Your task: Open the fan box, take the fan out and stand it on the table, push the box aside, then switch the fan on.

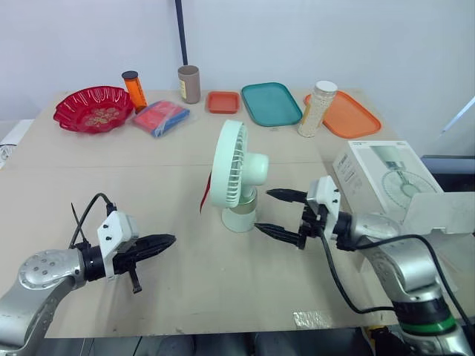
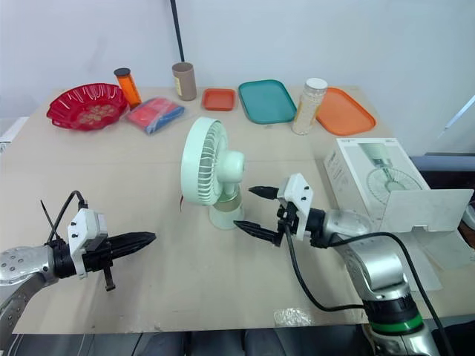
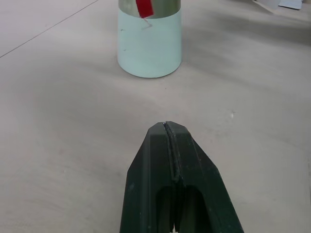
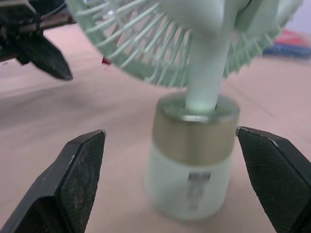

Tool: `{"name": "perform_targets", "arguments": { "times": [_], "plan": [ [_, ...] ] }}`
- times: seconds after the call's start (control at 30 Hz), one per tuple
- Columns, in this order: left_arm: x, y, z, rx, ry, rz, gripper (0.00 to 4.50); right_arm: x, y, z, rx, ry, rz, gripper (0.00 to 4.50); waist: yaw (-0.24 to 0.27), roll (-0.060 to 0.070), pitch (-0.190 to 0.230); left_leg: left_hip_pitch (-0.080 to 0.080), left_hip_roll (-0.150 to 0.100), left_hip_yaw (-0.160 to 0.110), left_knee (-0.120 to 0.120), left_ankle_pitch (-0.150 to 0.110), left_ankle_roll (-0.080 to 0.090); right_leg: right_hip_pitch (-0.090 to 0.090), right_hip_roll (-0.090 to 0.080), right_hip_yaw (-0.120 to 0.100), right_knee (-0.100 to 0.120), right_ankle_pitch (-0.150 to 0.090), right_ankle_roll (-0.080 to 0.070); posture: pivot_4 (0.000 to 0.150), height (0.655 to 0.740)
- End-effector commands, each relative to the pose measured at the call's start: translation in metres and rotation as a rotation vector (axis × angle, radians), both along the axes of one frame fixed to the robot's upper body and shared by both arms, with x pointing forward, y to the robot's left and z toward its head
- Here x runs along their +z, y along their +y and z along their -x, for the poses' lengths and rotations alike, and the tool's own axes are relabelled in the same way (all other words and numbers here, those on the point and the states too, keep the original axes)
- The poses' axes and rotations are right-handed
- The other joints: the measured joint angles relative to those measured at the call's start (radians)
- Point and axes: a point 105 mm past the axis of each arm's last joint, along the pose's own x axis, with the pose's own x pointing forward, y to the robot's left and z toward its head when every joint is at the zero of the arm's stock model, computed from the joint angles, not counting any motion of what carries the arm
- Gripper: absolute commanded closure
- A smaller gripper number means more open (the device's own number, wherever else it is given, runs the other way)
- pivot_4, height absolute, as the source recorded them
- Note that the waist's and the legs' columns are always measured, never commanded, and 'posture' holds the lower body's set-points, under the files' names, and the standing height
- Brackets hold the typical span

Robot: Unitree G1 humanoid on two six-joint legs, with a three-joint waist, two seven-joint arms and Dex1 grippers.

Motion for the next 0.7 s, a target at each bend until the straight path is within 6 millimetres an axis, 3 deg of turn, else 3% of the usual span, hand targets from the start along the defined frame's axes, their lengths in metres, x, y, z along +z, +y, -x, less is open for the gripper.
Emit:
{"name": "perform_targets", "arguments": {
  "times": [0.03, 0.1, 0.17, 0.3, 0.37, 0.7],
  "plan": [
    [0.011, 0.002, -0.006, 0.012, -0.05, 0.016, 3.05, 0.018, -0.007, 0.011, -0.046, -0.041, -0.003, 0.0, -0.001, 0.0, 0.0, 0.0, 0.0, 0.0, 0.0, 0.0, 0.0, 0.0, 0.0, 0.0, 0.0, 0.0, 0.0, 0.15, 0.74],
    [0.017, 0.002, -0.011, 0.05, -0.035, 0.066, 2.47, 0.02, -0.013, 0.018, -0.081, -0.023, -0.004, 0.0, 0.0, 0.0, 0.0, 0.001, 0.0, 0.0, 0.0, 0.0, 0.0, 0.001, 0.0, 0.0, 0.0, 0.0, 0.0, 0.15, 0.74],
    [0.027, -0.001, -0.017, 0.072, -0.03, 0.116, 1.51, 0.023, -0.016, 0.024, -0.118, -0.009, -0.011, 0.0, 0.0, 0.0, 0.0, 0.001, 0.0, 0.0, 0.0, -0.001, 0.001, 0.002, 0.0, 0.0, 0.0, 0.0, 0.001, 0.15, 0.74],
    [0.027, -0.008, -0.006, 0.0, -0.037, 0.09, 0.31, 0.03, -0.017, 0.041, -0.172, 0.005, -0.035, 0.0, -0.001, 0.0, 0.0, 0.002, 0.0, 0.0, 0.001, -0.001, 0.002, 0.003, 0.0, 0.0, -0.001, 0.0, 0.001, 0.15, 0.74],
    [0.021, -0.007, -0.001, -0.018, -0.026, 0.073, 0.07, 0.031, -0.017, 0.044, -0.197, 0.003, -0.04, 0.0, -0.002, 0.0, 0.0, 0.002, 0.0, 0.0, 0.001, -0.002, 0.003, 0.003, 0.0, 0.0, -0.001, 0.0, 0.001, 0.15, 0.74],
    [0.007, 0.007, 0.001, 0.033, -0.039, 0.04, 0.07, 0.03, -0.028, 0.057, -0.391, -0.085, 0.0, 0.0, 0.001, 0.0, -0.001, 0.005, 0.0, 0.0, 0.0, -0.003, 0.004, 0.007, 0.0, 0.001, -0.003, -0.001, 0.002, 0.15, 0.74]
  ]
}}
